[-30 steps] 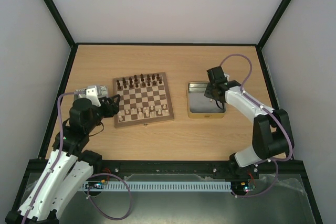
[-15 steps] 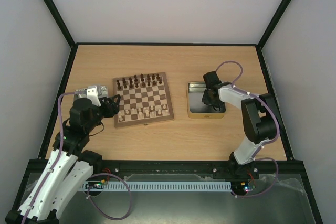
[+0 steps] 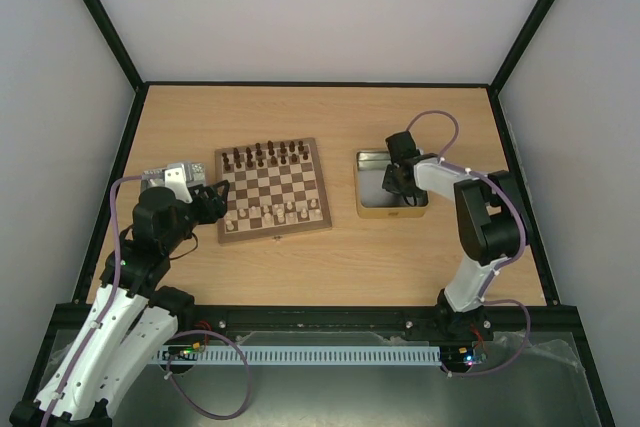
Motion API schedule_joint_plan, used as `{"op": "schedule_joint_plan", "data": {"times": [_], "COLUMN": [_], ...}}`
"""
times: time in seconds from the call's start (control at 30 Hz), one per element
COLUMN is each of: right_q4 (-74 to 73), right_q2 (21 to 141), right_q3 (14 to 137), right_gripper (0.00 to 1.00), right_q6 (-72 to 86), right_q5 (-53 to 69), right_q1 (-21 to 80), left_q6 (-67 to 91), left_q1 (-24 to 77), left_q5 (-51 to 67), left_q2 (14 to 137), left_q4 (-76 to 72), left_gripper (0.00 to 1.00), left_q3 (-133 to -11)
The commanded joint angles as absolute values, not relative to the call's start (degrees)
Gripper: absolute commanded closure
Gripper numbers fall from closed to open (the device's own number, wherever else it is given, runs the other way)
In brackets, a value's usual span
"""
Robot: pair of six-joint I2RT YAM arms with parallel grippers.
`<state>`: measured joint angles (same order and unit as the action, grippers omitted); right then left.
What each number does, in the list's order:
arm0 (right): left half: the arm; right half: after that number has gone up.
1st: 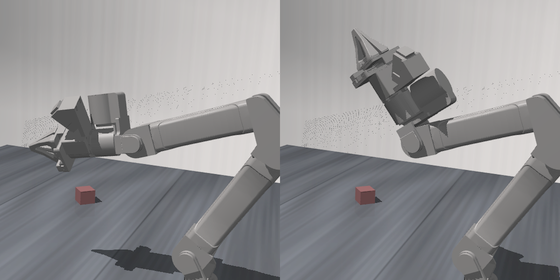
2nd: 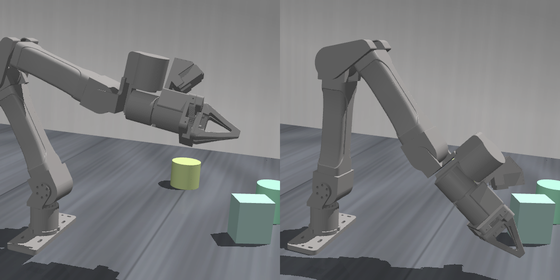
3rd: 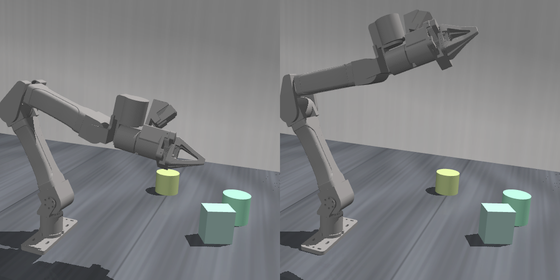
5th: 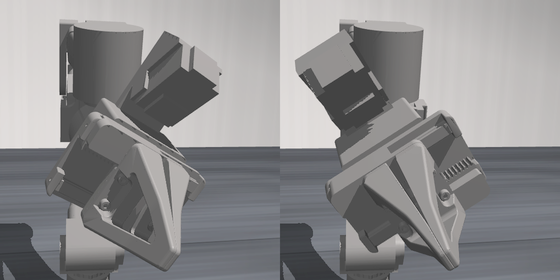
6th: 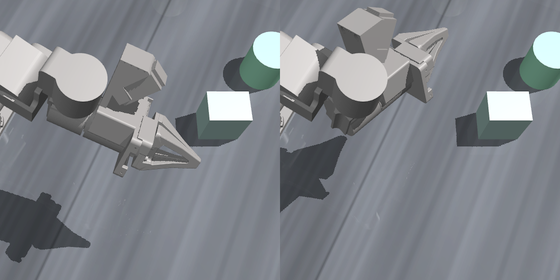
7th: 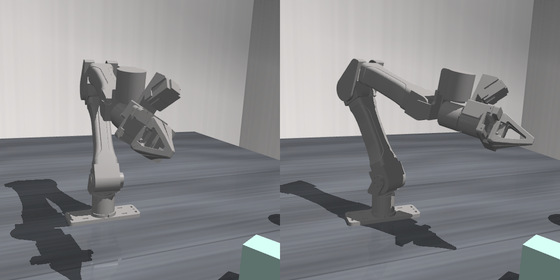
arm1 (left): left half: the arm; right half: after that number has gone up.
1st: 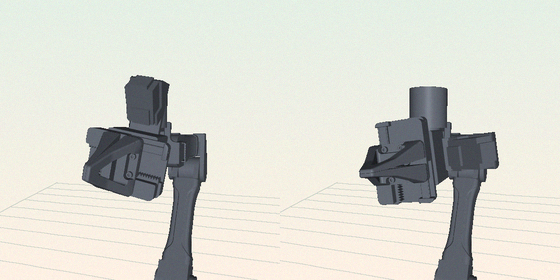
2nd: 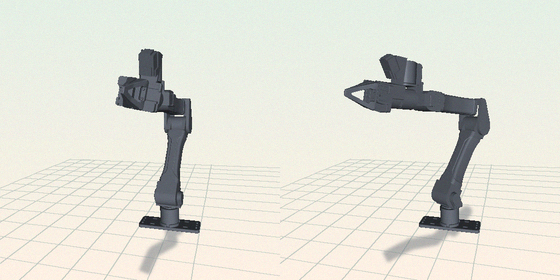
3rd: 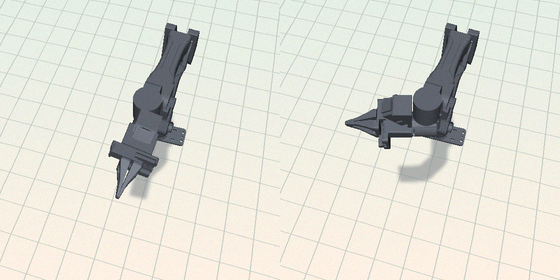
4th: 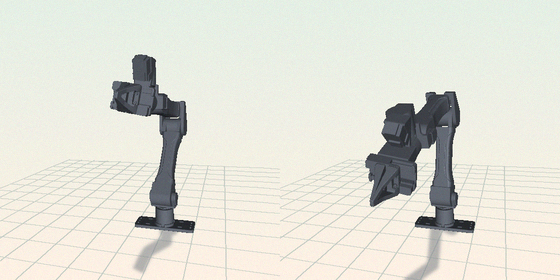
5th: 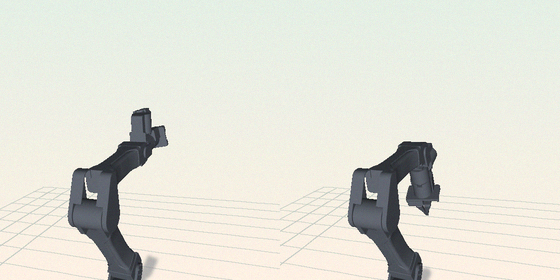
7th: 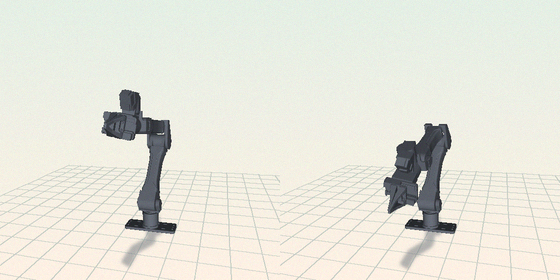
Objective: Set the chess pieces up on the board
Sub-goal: Adjust the storage box at the center of the board, then pick up the chess piece from the storage box.
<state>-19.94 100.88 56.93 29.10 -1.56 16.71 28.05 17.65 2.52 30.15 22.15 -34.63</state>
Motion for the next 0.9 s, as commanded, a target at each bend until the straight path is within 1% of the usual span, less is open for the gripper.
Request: {"op": "schedule_joint_plan", "data": {"times": [0.0,0.1,0.13,0.23,0.43,0.53,0.7,0.87], "right_q4": [-18.79,-18.81,-18.81,-18.18,-14.49,-12.79,-11.46,-10.68], "right_q2": [102.81,102.82,102.97,103.41,103.63,103.15,101.35,101.14], "right_q3": [57.91,58.75,59.01,59.42,58.40,58.07,57.73,57.63], "right_gripper": [0.81,0.75,0.74,0.74,0.78,0.78,0.69,0.67], "right_q6": [27.43,26.83,26.77,26.97,29.00,29.74,30.96,31.66], "right_q5": [-4.08,-5.68,-5.93,-5.75,-5.79,-4.51,-6.09,-7.13], "right_q1": [16.35,16.36,16.37,16.35,16.11,16.11,16.09,15.94], "left_q6": [27.75,27.72,27.77,27.77,27.77,27.63,27.68,27.66], "left_q1": [17.37,17.32,17.37,17.38,17.33,17.33,17.36,17.37], "left_q5": [2.29,2.29,2.32,2.29,2.21,2.24,2.11,2.11], "left_q2": [30.14,30.04,29.99,30.05,29.95,29.88,29.93,29.94], "left_q4": [21.24,21.15,21.18,21.24,21.30,21.27,21.35,21.25], "left_gripper": [0.29,0.29,0.29,0.29,0.29,0.29,0.29,0.29], "left_q3": [-34.44,-34.45,-34.41,-34.37,-34.52,-34.53,-34.54,-34.40]}}
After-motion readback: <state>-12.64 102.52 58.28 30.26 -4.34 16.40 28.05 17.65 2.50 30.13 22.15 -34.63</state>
